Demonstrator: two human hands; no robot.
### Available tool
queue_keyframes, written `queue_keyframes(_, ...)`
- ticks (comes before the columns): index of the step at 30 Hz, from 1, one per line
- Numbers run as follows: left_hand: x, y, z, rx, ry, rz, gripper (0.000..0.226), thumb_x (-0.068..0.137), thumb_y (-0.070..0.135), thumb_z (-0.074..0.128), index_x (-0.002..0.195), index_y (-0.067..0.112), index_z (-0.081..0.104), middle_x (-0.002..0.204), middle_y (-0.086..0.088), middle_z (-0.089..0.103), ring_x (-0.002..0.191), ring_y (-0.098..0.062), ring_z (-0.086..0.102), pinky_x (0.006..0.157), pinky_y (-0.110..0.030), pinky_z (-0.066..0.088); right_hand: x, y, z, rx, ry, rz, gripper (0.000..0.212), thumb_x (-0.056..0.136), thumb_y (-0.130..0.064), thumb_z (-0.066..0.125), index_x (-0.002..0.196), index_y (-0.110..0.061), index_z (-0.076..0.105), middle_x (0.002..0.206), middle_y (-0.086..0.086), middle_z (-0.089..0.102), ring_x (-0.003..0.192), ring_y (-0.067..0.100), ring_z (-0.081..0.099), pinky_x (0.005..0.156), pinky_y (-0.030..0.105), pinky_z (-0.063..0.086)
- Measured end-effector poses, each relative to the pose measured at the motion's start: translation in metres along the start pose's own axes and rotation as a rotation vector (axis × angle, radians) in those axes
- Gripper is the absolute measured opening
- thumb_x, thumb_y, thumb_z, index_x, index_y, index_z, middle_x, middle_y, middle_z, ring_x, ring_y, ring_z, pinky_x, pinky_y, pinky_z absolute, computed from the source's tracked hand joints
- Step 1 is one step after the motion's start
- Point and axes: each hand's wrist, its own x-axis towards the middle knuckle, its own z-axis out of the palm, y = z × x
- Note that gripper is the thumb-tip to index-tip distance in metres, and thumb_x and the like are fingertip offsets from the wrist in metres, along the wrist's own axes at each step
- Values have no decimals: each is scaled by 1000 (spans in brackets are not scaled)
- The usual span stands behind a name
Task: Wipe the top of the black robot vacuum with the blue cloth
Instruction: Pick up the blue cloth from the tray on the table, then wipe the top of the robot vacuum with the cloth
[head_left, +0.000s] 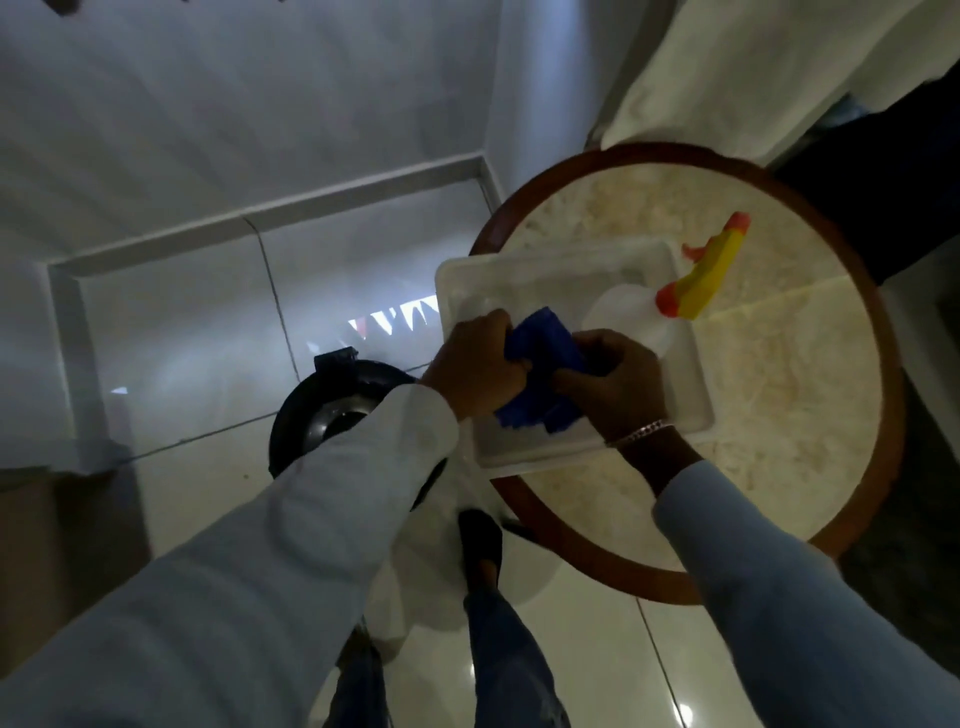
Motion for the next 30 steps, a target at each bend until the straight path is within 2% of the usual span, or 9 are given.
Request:
queue_keyframes(3,-25,-4,-23,-217,54,17,17,86,20,64,93,16,49,80,5,58,71,-9,57,58,-15,41,-1,-34,4,164,-91,-7,21,69,-2,70,75,-20,61,76,4,64,73,21,63,61,26,55)
queue_keyframes(6,-51,-28,-41,-380,138,8,25,87,18,65,106,6,54,99,-11,67,87,-25,65,71,-32,56,-5,-63,34,323,-168,-37,19,59,-5,64,71,-19,58,73,6,61,76,28,58,67,37,50)
queue_keyframes(11,-81,-112,-59,-413,312,-61,19,85,12,67,101,5,58,95,-15,68,84,-29,65,71,-38,54,-27,-56,122,268,-325,-71,56,56,-2,74,103,-22,53,95,5,63,85,26,64,71,42,58)
queue_keyframes(14,-90,-172,-49,-382,327,-73,23,83,21,71,101,10,61,94,-9,70,83,-21,66,71,-38,54,-32,-24,177,266,-316,-35,54,61,0,72,108,-19,55,101,8,65,91,27,64,75,47,58)
queue_keyframes(16,-94,-218,-35,-314,337,-122,45,75,36,73,112,13,60,104,-8,70,94,-22,67,80,-38,55,-27,0,210,207,-262,12,48,66,9,71,109,-10,58,102,13,65,94,34,63,79,52,56)
queue_keyframes(19,-101,-296,-19,-144,205,-238,103,62,57,74,146,20,26,153,-11,34,138,-28,35,110,-42,36,-14,32,247,-79,-89,-33,45,66,1,71,107,-12,63,92,6,65,86,24,61,77,40,53)
queue_keyframes(22,-109,-364,-1,109,14,-142,135,58,70,70,146,25,-21,159,-1,-20,145,-21,-20,120,-45,-1,-7,53,272,-289,-38,-242,42,69,-3,70,110,-10,61,88,8,69,72,15,57,61,12,46)
queue_keyframes(25,-104,-399,11,280,-29,-33,144,53,77,67,138,24,-36,150,3,-37,140,-17,-34,113,-34,-17,-1,65,295,-461,-23,-475,44,75,-7,71,117,-7,56,90,13,70,71,22,62,65,26,51)
queue_keyframes(30,-82,-413,21,357,-3,71,146,52,72,72,136,22,-36,149,0,-38,137,-16,-38,112,-31,-19,-1,87,348,-603,-268,-506,66,77,-33,70,132,-6,45,136,18,52,127,35,46,103,51,42)
